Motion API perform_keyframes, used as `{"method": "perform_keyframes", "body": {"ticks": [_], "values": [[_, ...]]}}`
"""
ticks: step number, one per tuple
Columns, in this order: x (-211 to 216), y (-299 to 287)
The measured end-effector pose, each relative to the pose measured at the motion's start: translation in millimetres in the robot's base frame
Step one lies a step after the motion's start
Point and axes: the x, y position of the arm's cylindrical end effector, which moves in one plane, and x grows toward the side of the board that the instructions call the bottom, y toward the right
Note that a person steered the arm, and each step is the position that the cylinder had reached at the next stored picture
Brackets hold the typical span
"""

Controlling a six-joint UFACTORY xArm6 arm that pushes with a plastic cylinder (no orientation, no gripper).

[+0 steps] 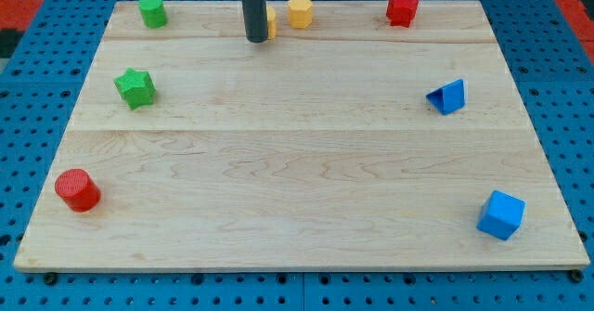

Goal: Move the green circle to the top of green star

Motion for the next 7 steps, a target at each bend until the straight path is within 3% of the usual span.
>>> {"method": "perform_keyframes", "body": {"ticks": [2,3,4,5,6,7], "values": [[-26.5,-13.4],[-26.5,20.0],[-30.9,-29.2],[-76.1,-96.0],[-76.5,-106.2],[-76.9,-161.4]]}}
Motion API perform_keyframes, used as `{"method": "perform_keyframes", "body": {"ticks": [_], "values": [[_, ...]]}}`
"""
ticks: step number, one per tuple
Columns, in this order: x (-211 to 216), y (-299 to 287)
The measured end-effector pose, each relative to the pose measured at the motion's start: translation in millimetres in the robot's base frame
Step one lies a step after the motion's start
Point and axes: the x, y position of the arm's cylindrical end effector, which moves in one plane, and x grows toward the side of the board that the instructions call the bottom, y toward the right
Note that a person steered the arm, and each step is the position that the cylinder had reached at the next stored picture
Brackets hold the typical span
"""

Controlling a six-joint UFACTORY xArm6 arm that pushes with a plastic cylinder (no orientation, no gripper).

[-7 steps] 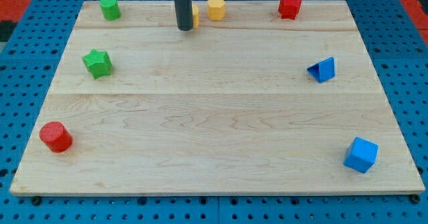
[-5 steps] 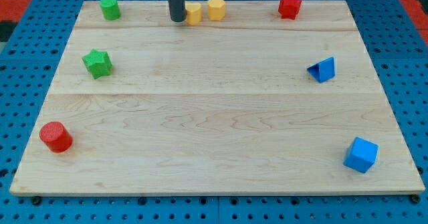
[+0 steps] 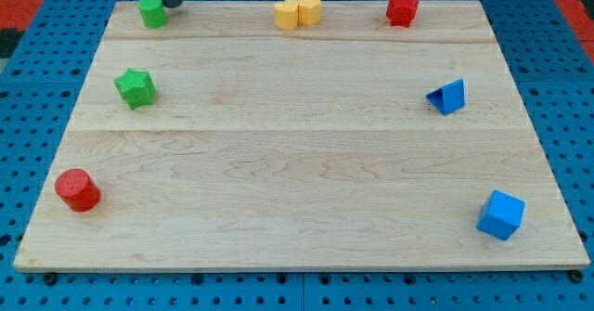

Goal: Move the green circle to the top of green star

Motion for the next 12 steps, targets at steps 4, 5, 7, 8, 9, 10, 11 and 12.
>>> {"method": "perform_keyframes", "body": {"ticks": [4,5,7,8,9,10,11,12], "values": [[34.0,-13.7],[48.9,6.7],[76.4,22.3],[94.9,17.7],[94.9,18.6],[90.3,43.3],[105.4,43.9],[120.8,15.6]]}}
